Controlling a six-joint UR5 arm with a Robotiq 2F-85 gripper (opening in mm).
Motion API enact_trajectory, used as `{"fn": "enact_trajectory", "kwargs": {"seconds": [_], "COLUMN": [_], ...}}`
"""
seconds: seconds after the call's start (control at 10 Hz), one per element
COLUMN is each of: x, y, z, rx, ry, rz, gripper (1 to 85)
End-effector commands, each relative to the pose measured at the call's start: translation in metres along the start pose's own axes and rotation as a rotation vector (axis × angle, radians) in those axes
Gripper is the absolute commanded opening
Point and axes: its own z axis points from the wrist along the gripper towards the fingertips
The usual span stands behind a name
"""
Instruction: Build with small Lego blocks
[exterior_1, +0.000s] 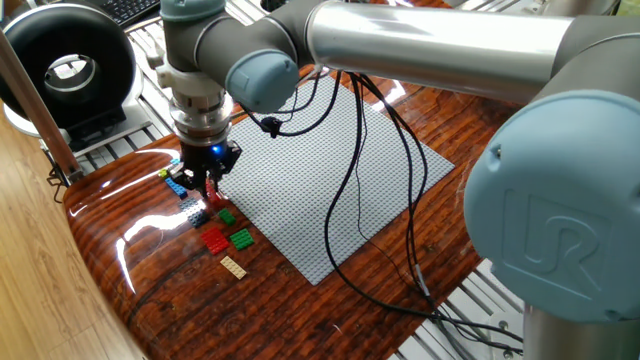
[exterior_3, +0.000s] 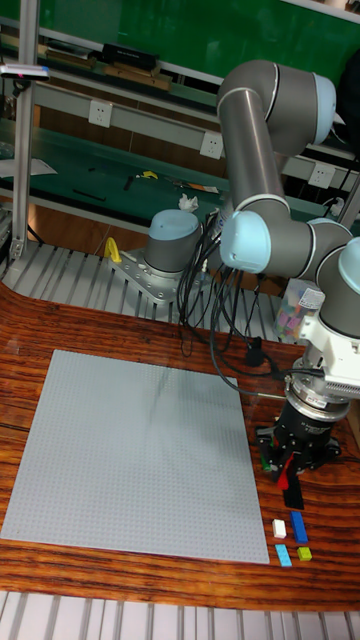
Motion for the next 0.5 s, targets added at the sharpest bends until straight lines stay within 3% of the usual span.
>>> {"fn": "enact_trajectory", "kwargs": {"seconds": [0.0, 0.4], "x": [-0.004, 0.015], "y": [-0.006, -0.082], "z": [-0.002, -0.002], "rx": [0.019, 0.021], "ry": [-0.011, 0.019], "rz": [-0.024, -0.157], "gripper": [1.3, 1.3]}}
